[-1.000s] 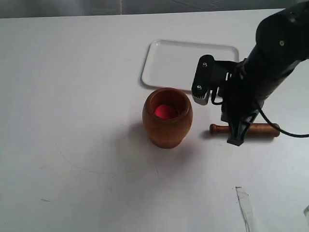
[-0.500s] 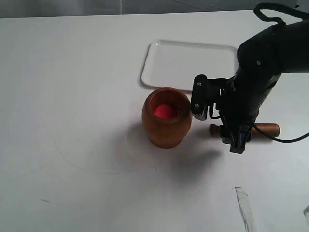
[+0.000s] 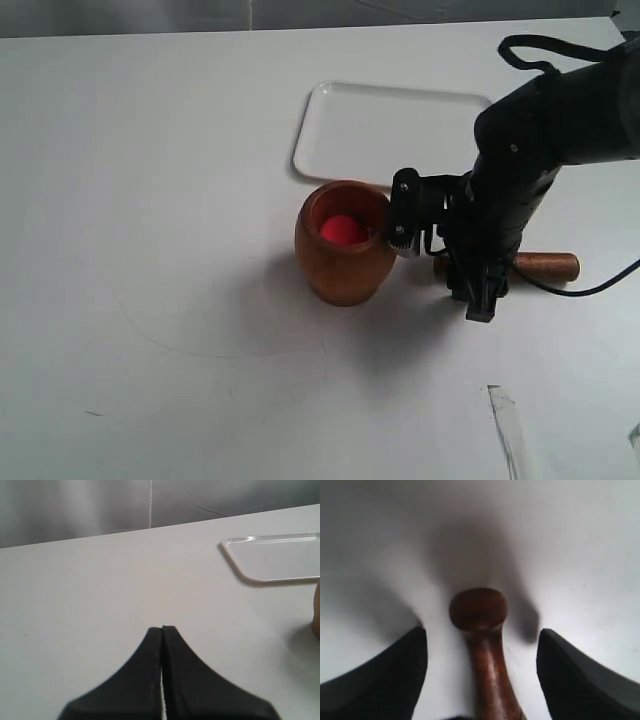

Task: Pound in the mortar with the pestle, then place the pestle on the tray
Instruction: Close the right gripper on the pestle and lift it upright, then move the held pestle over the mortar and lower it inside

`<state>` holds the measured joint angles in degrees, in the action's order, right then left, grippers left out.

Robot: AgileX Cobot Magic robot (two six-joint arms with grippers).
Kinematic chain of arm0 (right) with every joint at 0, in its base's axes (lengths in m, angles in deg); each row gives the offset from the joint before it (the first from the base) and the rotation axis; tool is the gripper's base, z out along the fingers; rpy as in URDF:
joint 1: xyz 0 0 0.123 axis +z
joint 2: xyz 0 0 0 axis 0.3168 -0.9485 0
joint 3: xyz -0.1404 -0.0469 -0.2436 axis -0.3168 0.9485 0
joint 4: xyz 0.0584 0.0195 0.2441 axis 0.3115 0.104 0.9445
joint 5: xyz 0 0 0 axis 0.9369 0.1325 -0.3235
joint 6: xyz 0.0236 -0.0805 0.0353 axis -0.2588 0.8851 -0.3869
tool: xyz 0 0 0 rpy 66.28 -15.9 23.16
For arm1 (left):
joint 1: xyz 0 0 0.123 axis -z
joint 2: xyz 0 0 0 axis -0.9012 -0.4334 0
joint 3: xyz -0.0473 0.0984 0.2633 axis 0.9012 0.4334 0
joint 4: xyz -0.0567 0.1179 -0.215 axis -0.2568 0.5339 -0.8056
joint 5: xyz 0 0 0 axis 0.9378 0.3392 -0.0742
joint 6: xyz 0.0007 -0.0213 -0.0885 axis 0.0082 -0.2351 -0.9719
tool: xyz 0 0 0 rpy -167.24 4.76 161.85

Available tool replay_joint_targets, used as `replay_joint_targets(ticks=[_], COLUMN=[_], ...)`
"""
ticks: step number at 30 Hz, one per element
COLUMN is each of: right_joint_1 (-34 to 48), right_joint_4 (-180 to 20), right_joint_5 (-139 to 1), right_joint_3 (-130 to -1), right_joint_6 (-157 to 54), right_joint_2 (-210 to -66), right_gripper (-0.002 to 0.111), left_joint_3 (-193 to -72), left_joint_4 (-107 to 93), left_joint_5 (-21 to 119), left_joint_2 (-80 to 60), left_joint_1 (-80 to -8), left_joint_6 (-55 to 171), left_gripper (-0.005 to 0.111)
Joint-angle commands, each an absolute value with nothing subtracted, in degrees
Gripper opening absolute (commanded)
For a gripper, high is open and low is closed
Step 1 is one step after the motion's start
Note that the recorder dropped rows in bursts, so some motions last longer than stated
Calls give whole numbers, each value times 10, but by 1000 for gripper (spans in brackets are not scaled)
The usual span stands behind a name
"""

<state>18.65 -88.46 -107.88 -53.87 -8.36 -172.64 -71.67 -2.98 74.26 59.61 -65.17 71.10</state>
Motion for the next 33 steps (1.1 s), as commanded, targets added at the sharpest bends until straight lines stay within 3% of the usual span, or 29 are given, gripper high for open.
replay_joint_targets(ticks=[1,6,13,22,25,27,31,33], right_joint_1=[187,187,187,187,187,190,274,347], right_joint_4=[-889,-888,-929,-978,-932,-787,-611,-592], right_joint_5=[-1075,-1086,-1085,-1043,-951,-845,-729,-566], right_joint_3=[-538,-538,-538,-538,-538,-538,-527,-455], right_joint_6=[-80,-88,-146,-257,-290,-272,-164,-171], right_joint_2=[-1742,-1742,-1721,-1488,-1397,-1331,-1302,-1309], right_gripper=[46,0,0,0,0,0,0,0], left_joint_3=[-716,-716,-716,-716,-716,-716,-716,-716], left_joint_4=[-34,-34,-34,-34,-34,-34,-34,-34], left_joint_5=[741,741,741,741,741,741,741,741], left_joint_2=[597,597,597,597,597,597,597,597], left_joint_1=[-647,-647,-647,-647,-647,-647,-647,-647], left_joint_6=[706,706,706,706,706,706,706,706], left_gripper=[0,0,0,0,0,0,0,0])
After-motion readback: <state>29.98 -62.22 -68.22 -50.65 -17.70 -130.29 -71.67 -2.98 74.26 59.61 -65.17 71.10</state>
